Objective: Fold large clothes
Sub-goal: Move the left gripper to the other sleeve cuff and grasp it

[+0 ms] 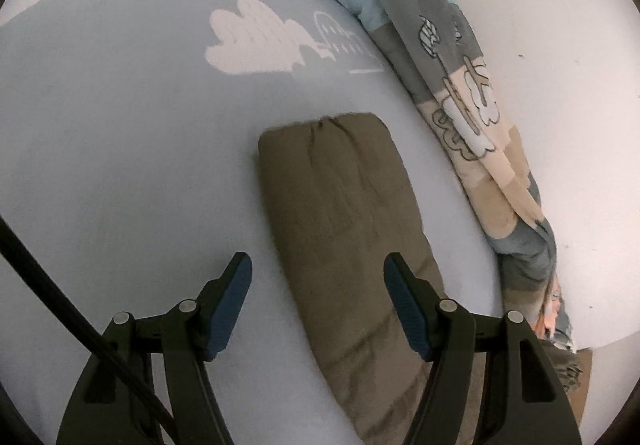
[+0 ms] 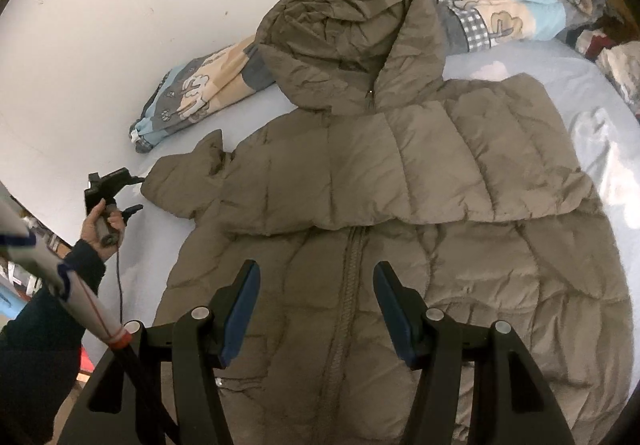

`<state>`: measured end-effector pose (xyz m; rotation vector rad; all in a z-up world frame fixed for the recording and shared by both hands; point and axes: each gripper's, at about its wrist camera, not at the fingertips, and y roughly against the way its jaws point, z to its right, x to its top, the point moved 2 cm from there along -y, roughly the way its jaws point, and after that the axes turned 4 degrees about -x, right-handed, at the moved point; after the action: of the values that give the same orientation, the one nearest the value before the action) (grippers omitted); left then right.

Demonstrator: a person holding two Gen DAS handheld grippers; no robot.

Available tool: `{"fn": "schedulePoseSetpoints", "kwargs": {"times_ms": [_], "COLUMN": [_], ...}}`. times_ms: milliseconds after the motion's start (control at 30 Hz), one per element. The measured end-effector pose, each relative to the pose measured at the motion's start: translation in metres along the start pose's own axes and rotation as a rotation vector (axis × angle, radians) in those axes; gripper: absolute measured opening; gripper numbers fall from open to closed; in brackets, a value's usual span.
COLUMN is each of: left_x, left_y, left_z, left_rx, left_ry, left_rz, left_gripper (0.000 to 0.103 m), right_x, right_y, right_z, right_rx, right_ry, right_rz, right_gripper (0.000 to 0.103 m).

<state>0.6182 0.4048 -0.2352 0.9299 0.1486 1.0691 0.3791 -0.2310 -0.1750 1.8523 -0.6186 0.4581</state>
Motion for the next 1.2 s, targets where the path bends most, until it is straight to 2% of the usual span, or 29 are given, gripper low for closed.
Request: {"fn": "schedulePoseSetpoints", "kwargs": {"times_ms": [67, 233, 300, 333, 367, 433, 467, 600, 867, 1200], "left_x": [0.006, 0.015, 0.015, 0.015, 0.014, 0.015, 0.015, 0.014, 0.003, -0.028], "left_y": [-0.001, -0.025, -0.03, -0.029, -0.028, -0.027, -0.026, -0.01, 0.054, 0.169], "left_z": [-0.003, -0.005, -0.005, -0.006, -0.006, -0.007, -0.007, 0.002, 0.06, 0.143], "left_rx": [-0.008, -0.069, -0.068, -0.07, -0.058, -0.047, -0.047, -0.074, -0.136, -0.239], "left_ry": [-0.001, 0.012, 0.022, 0.03, 0.034, 0.027, 0.014, -0.022, -0.122, -0.287], "left_rz": [0.026, 0.014, 0.035, 0.052, 0.071, 0.08, 0.082, 0.093, 0.132, 0.225], "left_gripper": [0.066, 0.065, 0.065, 0.062, 0.048, 0.032, 0.027, 0.023, 0.023, 0.023], "right_x": [-0.001, -0.005, -0.006, -0.006, -0.006, -0.006, -0.006, -0.003, 0.006, 0.02], "right_y": [-0.003, -0.01, -0.012, -0.014, -0.016, -0.019, -0.02, -0.014, 0.006, 0.036], "right_z": [-0.003, -0.007, -0.004, -0.003, -0.001, 0.003, 0.004, 0.011, 0.023, 0.044], "right_rx": [0.021, 0.012, 0.006, 0.005, 0.001, -0.008, -0.012, -0.016, -0.014, -0.031], "right_ry": [0.004, 0.035, 0.031, 0.026, 0.02, 0.011, 0.007, -0.016, -0.08, -0.165], "right_rz": [-0.013, -0.028, -0.032, -0.037, -0.042, -0.048, -0.048, -0.028, 0.029, 0.114], "right_gripper": [0.063, 0.063, 0.063, 0.063, 0.063, 0.063, 0.063, 0.063, 0.063, 0.064]}}
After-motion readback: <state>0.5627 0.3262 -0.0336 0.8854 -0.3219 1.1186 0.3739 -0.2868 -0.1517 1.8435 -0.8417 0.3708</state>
